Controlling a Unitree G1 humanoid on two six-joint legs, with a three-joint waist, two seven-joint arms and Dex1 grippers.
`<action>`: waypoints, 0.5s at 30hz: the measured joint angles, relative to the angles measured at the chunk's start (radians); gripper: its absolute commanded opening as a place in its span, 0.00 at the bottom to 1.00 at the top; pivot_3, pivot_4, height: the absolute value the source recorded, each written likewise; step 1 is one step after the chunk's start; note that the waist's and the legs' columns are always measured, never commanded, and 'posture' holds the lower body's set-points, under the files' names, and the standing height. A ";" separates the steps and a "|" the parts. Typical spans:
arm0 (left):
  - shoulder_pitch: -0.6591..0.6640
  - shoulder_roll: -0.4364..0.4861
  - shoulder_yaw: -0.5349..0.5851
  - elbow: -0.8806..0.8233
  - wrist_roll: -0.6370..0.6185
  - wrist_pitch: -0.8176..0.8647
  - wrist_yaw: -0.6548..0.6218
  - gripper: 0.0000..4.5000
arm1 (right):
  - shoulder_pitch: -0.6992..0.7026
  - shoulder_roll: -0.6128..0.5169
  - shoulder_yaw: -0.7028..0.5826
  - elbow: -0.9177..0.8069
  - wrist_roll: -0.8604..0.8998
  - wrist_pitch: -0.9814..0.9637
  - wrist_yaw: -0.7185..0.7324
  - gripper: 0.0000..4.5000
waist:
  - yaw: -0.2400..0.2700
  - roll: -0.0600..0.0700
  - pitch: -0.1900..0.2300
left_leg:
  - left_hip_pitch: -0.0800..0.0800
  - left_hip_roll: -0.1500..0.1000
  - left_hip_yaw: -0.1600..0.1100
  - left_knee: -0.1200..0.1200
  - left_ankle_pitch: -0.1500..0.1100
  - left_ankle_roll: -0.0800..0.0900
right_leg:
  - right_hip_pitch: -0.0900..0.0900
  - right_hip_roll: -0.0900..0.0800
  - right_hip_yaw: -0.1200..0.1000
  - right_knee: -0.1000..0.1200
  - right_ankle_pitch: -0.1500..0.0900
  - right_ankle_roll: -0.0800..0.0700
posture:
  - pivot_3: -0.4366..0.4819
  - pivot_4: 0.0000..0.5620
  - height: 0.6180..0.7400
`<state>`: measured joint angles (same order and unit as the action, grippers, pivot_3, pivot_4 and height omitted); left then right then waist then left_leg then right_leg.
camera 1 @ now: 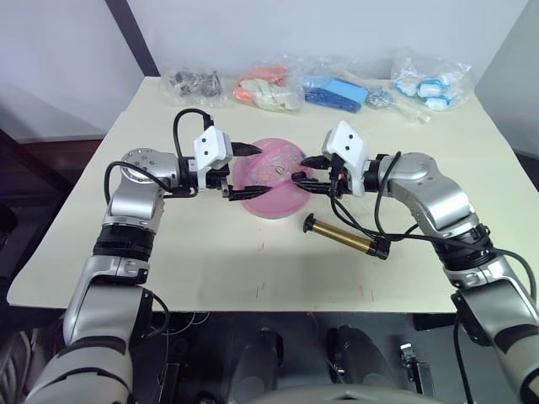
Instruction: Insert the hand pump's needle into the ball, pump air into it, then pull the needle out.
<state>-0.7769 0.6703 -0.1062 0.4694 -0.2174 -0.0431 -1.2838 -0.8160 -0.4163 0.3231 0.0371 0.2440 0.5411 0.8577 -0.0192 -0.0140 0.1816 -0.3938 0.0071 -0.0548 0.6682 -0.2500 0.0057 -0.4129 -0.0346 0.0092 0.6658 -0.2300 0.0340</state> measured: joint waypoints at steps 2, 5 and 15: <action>0.002 0.000 0.000 -0.002 0.000 0.001 0.001 1.00 | -0.009 -0.001 0.015 0.010 -0.023 0.000 0.006 0.51 | -0.001 0.000 0.000 | 0.000 0.000 0.001 0.000 0.000 0.000 | 0.000 0.000 0.001 0.000 0.000 0.000 | 0.48 0.27 1.00; 0.004 0.000 0.002 -0.007 0.000 0.005 0.001 1.00 | -0.025 0.000 0.022 0.011 -0.044 0.010 0.008 0.51 | -0.001 0.000 0.000 | 0.000 0.000 0.000 0.000 0.000 0.000 | -0.001 0.000 0.000 0.000 0.000 0.000 | 0.48 0.27 1.00; 0.010 0.000 0.009 -0.025 0.001 0.016 0.003 1.00 | -0.079 0.017 0.062 -0.018 -0.096 0.127 0.009 0.51 | 0.000 0.000 0.000 | 0.000 0.000 0.001 0.000 0.000 0.000 | -0.001 0.000 0.001 0.000 0.000 0.000 | 0.48 0.27 1.00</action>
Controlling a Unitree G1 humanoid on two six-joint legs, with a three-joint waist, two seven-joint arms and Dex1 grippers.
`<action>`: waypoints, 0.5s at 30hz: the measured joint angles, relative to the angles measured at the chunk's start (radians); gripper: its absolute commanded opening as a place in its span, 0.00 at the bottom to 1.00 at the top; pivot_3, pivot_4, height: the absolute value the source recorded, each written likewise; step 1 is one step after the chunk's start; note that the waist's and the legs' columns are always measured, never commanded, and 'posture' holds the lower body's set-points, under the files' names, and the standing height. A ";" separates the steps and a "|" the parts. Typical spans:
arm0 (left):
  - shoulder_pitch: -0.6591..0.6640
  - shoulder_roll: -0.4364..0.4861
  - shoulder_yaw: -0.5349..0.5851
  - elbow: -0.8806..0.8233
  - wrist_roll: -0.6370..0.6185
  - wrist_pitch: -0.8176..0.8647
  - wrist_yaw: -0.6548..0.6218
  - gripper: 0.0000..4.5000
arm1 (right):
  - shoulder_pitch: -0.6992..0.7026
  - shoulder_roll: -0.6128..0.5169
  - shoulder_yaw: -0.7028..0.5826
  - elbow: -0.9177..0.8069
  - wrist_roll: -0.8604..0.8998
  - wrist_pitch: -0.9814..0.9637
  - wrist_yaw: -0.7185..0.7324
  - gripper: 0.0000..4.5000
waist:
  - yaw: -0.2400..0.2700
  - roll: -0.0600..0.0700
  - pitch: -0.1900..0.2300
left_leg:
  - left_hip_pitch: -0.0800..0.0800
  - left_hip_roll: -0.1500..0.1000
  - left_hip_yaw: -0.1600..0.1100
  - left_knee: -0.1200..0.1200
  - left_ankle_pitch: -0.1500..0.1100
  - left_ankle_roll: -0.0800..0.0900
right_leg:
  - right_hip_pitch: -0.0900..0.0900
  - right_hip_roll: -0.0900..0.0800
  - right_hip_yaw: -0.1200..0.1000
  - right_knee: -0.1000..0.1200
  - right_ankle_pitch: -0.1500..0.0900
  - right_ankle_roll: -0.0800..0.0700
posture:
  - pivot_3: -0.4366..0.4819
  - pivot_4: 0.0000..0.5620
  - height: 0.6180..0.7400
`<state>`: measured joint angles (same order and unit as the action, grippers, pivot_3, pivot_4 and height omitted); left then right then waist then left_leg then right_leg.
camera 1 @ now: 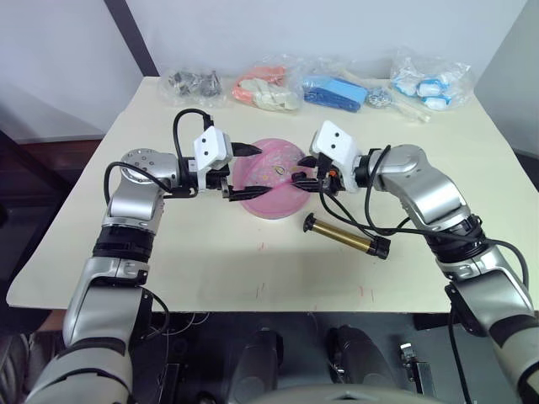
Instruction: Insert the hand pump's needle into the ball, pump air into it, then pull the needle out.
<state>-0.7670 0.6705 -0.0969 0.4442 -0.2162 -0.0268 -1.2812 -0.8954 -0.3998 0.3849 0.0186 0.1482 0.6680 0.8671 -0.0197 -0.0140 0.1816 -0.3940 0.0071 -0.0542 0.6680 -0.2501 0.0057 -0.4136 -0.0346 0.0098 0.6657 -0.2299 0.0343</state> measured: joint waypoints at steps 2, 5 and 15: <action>0.004 0.000 0.000 -0.004 0.000 0.000 0.001 1.00 | -0.005 -0.001 0.006 0.000 -0.012 0.012 0.000 0.51 | 0.000 0.000 0.000 | 0.000 0.000 0.000 0.000 0.000 0.000 | 0.000 0.000 0.000 0.000 0.000 0.000 | 0.48 0.27 1.00; 0.009 0.000 0.002 -0.013 0.001 0.005 0.003 1.00 | -0.013 -0.001 0.013 0.000 -0.029 0.028 0.001 0.51 | 0.000 0.000 0.000 | 0.000 0.000 0.000 0.000 0.000 0.000 | 0.000 0.000 0.000 0.000 0.000 0.000 | 0.48 0.27 1.00; 0.022 0.002 0.009 -0.042 0.002 0.030 0.012 1.00 | -0.024 0.010 0.022 0.000 -0.052 0.042 0.018 0.45 | 0.000 0.000 0.000 | 0.000 0.000 0.000 0.000 0.000 0.000 | 0.000 0.000 0.000 0.000 0.000 0.000 | 0.48 0.27 1.00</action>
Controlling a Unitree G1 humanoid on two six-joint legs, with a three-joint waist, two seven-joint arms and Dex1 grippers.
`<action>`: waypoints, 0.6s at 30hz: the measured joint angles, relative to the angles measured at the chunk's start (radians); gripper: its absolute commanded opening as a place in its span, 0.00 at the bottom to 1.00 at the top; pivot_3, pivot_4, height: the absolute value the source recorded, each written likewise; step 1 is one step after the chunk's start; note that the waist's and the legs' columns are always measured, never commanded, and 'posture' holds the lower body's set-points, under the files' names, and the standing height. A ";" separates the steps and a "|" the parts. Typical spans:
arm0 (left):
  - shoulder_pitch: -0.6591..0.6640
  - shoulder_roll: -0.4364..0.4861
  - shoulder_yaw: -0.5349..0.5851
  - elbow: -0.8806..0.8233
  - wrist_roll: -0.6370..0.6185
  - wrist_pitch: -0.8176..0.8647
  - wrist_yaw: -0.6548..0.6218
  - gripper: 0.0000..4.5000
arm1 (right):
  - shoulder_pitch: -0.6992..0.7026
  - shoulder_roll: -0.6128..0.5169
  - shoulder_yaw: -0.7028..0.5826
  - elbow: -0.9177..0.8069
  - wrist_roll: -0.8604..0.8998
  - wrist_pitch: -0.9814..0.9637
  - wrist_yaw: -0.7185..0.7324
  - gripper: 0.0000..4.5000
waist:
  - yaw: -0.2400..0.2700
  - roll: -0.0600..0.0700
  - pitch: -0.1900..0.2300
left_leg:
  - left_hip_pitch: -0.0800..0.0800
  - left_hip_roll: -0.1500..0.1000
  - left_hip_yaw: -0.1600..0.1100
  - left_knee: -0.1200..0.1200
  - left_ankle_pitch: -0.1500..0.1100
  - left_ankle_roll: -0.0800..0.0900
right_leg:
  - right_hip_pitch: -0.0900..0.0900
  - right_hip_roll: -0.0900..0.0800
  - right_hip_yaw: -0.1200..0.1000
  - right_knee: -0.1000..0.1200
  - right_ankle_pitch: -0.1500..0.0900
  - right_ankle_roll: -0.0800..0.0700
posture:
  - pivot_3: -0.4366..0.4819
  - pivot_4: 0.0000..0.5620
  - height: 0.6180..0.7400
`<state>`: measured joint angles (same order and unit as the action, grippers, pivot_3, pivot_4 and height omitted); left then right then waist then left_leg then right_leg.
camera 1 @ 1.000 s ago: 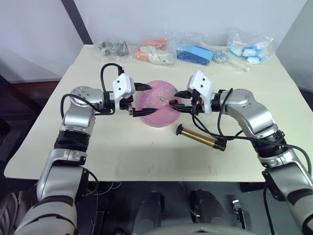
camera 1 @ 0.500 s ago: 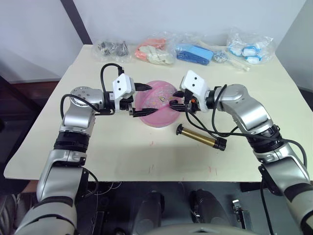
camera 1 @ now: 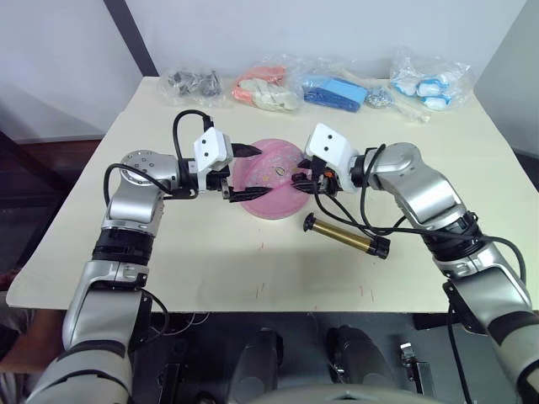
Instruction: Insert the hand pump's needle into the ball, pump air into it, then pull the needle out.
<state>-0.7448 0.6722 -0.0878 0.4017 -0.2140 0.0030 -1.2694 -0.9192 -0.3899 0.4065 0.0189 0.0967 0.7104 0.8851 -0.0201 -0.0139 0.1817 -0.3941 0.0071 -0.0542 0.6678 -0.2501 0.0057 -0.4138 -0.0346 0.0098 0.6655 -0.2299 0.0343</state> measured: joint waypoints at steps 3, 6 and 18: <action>0.002 0.000 0.000 -0.003 0.000 0.002 0.002 1.00 | -0.001 0.001 0.001 0.000 -0.003 0.005 0.005 0.21 | 0.000 0.000 0.000 | 0.000 0.000 0.000 0.000 0.000 0.000 | 0.000 0.000 0.000 0.000 0.000 0.000 | 0.48 0.27 1.00; 0.004 0.001 0.000 -0.010 0.001 0.009 0.005 1.00 | -0.003 0.004 0.002 0.000 -0.007 0.005 0.007 0.08 | -0.001 0.000 0.000 | 0.000 0.000 0.000 0.000 0.000 0.000 | 0.000 0.000 0.000 0.000 0.000 0.000 | 0.48 0.27 1.00; 0.009 0.002 -0.002 -0.035 0.017 0.033 0.018 1.00 | -0.003 0.004 0.008 -0.021 -0.021 0.018 0.004 0.08 | -0.002 0.000 0.000 | 0.000 0.000 0.000 0.000 0.000 0.000 | 0.000 0.000 0.000 0.000 0.000 0.000 | 0.48 0.27 1.00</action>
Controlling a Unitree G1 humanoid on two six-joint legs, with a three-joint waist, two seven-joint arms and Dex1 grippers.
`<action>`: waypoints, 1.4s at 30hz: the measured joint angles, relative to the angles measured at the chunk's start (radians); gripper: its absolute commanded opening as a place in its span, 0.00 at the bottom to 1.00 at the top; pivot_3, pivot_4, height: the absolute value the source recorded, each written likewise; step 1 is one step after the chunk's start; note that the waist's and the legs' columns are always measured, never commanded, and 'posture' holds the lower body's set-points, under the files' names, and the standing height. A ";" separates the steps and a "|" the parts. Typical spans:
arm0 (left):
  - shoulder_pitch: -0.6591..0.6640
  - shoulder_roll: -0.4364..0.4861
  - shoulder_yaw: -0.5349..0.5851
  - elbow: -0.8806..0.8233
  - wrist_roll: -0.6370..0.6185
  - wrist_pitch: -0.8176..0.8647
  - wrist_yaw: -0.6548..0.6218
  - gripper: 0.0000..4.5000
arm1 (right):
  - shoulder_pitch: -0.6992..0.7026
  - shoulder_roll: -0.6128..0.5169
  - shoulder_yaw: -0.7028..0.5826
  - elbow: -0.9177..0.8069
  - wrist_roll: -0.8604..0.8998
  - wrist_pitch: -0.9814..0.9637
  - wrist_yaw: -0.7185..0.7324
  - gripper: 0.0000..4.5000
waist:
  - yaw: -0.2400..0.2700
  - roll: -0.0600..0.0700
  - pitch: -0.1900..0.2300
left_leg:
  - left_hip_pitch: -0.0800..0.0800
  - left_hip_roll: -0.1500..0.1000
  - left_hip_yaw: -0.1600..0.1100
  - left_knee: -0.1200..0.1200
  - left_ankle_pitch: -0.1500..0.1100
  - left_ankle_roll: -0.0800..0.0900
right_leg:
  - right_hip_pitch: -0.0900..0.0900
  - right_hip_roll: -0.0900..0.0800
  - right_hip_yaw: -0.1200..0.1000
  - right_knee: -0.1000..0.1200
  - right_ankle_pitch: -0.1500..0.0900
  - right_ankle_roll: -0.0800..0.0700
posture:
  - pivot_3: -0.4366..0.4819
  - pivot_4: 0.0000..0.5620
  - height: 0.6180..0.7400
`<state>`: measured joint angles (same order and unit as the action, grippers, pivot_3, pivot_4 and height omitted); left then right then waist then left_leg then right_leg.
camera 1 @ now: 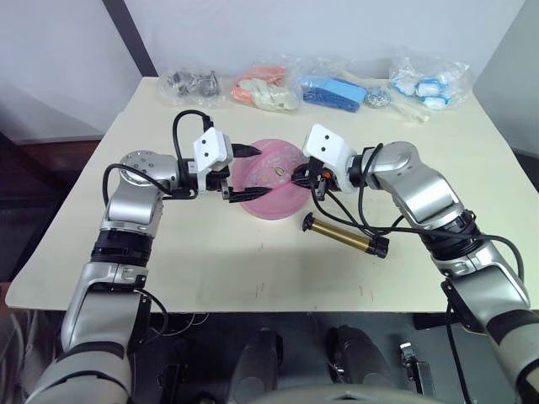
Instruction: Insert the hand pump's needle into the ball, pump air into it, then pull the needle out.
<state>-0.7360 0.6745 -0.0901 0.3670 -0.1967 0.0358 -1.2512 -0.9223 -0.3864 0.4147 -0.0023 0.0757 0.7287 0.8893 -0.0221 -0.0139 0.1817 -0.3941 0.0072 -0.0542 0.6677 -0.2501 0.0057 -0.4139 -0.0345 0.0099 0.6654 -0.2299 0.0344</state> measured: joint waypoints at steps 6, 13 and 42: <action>0.006 0.003 -0.013 -0.020 0.029 0.001 0.016 1.00 | 0.000 -0.009 0.013 -0.080 -0.017 0.072 -0.007 0.08 | 0.005 0.000 0.000 | -0.002 0.000 0.000 0.000 0.000 0.000 | -0.002 0.000 0.000 -0.001 0.000 0.000 | 0.48 0.27 1.00; 0.002 0.004 -0.035 -0.024 0.041 -0.010 0.028 1.00 | 0.001 -0.030 0.020 -0.174 -0.012 0.169 -0.022 0.08 | 0.011 0.000 0.000 | -0.004 -0.002 -0.001 0.000 0.000 0.000 | -0.002 -0.002 -0.001 -0.003 0.000 0.000 | 0.48 0.27 1.00; -0.005 0.007 -0.097 -0.078 0.096 -0.016 0.096 1.00 | 0.001 -0.086 0.037 -0.238 0.030 0.237 -0.052 0.08 | 0.025 0.000 0.000 | -0.005 -0.003 -0.002 0.000 0.000 0.000 | -0.001 -0.003 -0.002 -0.003 0.000 0.001 | 0.48 0.27 1.00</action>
<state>-0.7407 0.6816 -0.1867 0.2892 -0.1003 0.0203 -1.1548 -0.9211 -0.4725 0.4513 -0.2406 0.1055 0.9662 0.8374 0.0025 -0.0138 0.1817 -0.3989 0.0043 -0.0566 0.6675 -0.2502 0.0057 -0.4149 -0.0376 0.0075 0.6626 -0.2300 0.0350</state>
